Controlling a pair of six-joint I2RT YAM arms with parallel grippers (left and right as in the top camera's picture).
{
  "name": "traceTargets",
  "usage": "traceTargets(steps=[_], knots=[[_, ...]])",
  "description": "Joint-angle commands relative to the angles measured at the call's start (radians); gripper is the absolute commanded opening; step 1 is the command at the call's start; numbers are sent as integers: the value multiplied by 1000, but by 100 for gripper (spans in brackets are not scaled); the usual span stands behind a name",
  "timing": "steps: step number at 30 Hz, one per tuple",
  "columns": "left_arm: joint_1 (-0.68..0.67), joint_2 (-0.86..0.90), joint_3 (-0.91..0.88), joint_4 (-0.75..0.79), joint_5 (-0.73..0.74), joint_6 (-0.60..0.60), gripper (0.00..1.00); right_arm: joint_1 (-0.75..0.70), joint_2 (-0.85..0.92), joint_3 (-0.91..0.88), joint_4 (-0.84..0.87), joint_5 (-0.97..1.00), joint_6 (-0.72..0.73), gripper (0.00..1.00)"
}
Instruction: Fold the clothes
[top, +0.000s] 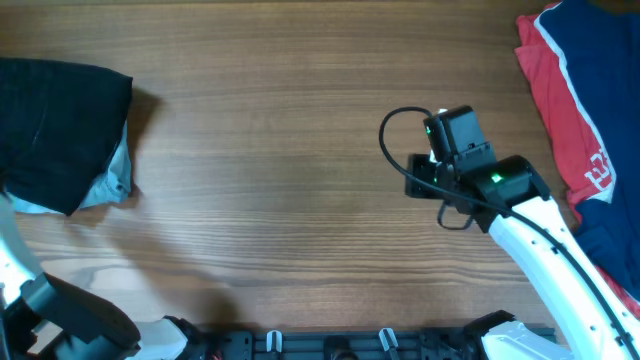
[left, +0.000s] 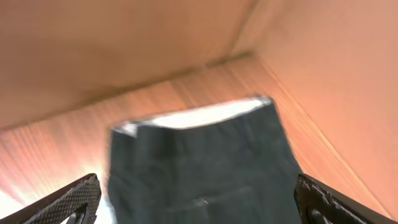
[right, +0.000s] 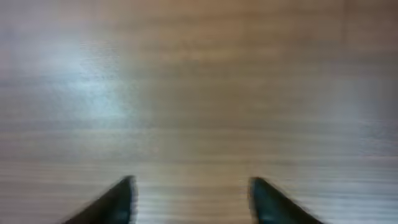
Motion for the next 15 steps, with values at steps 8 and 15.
traceTargets(steps=[8,15], knots=[[-547,-3,13,-149,4,130,100,-2,146,13,194,-68,-47,100],[-820,-2,13,-407,7,130,100,-2,152,13,241,-24,-76,100]])
